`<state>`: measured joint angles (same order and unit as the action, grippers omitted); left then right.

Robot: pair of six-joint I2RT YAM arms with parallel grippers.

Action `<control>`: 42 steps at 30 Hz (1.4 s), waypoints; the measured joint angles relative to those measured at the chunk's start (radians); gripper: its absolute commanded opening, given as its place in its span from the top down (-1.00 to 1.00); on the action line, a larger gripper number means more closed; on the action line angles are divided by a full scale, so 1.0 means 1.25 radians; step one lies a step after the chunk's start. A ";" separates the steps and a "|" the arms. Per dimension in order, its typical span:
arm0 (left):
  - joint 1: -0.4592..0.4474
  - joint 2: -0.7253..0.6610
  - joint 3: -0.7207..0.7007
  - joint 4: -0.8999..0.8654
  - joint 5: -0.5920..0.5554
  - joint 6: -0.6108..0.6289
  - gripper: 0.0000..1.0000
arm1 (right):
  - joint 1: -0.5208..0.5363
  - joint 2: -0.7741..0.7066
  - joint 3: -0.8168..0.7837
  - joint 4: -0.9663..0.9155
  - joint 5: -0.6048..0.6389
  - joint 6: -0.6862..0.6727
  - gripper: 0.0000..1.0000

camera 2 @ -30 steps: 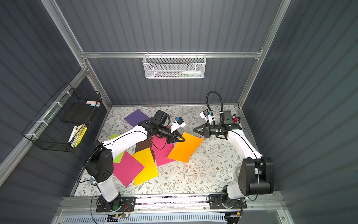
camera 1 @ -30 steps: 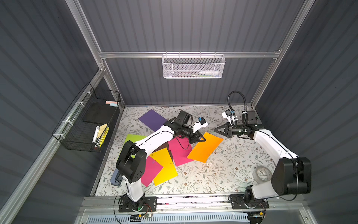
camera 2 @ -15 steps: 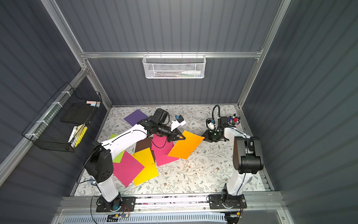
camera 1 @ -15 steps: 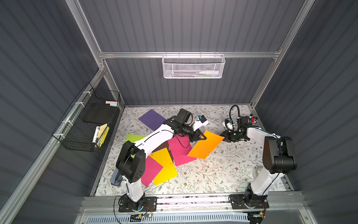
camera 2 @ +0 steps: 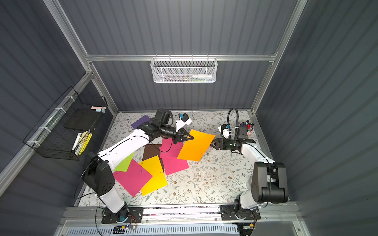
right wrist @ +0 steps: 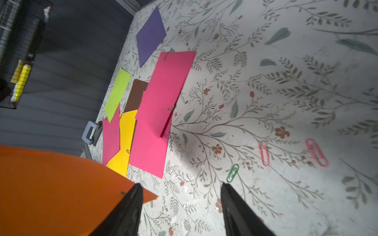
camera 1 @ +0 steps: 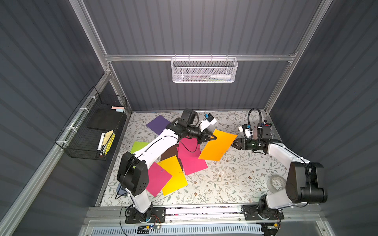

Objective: Unclip the paperclips from the documents
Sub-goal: Place the paper clip at the center of the board, then adjust the document.

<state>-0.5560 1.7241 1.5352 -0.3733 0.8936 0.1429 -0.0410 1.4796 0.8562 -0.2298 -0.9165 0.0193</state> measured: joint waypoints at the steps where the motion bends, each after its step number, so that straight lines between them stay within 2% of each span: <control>1: 0.005 -0.005 0.005 0.006 0.003 -0.003 1.00 | -0.002 -0.007 -0.015 0.021 -0.010 0.004 -0.35; 7: 0.031 -0.024 0.031 0.024 0.017 -0.020 1.00 | -0.020 -0.062 -0.104 0.200 -0.097 0.061 -0.54; 11: 0.036 -0.025 0.036 0.028 0.035 -0.024 1.00 | -0.018 -0.107 -0.157 0.405 -0.164 0.127 -0.61; 14: 0.036 -0.025 0.037 0.028 0.055 -0.025 1.00 | -0.007 -0.108 -0.130 0.468 -0.197 0.137 -0.62; 16: 0.036 -0.025 0.037 0.028 0.068 -0.025 1.00 | 0.008 -0.096 -0.089 0.484 -0.222 0.139 -0.72; 19: 0.036 -0.024 0.038 0.028 0.086 -0.024 1.00 | 0.031 -0.082 -0.032 0.514 -0.248 0.144 -0.70; 22: 0.036 -0.024 0.038 0.028 0.097 -0.023 1.00 | 0.044 -0.068 0.001 0.537 -0.272 0.149 -0.49; 25: 0.036 -0.024 0.038 0.028 0.104 -0.023 1.00 | 0.051 -0.040 0.021 0.572 -0.312 0.182 -0.15; 30: 0.036 -0.024 0.038 0.028 0.112 -0.021 1.00 | 0.080 -0.011 0.045 0.579 -0.371 0.218 0.82; 31: 0.036 -0.024 0.038 0.028 0.113 -0.021 1.00 | 0.085 -0.010 0.049 0.573 -0.378 0.217 0.94; 32: 0.036 -0.024 0.038 0.028 0.114 -0.021 1.00 | 0.090 -0.012 0.054 0.567 -0.387 0.217 1.00; 35: 0.036 -0.024 0.038 0.028 0.114 -0.021 1.00 | 0.095 -0.018 0.070 0.522 -0.402 0.204 1.00; 36: 0.037 -0.024 0.038 0.029 0.114 -0.021 0.96 | 0.095 -0.024 0.078 0.495 -0.405 0.190 1.00; 39: 0.037 -0.024 0.037 0.037 0.110 -0.023 0.08 | 0.094 -0.040 0.107 0.410 -0.418 0.145 1.00; 40: 0.038 -0.024 0.035 0.039 0.111 -0.025 -0.10 | 0.095 -0.045 0.117 0.386 -0.424 0.132 1.00; 42: 0.039 -0.024 0.028 0.050 0.114 -0.027 -0.27 | 0.097 -0.054 0.134 0.347 -0.435 0.111 1.00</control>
<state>-0.5076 1.6939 1.5700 -0.3111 1.0359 0.1085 0.0799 1.4124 1.0241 0.2039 -1.4609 0.1585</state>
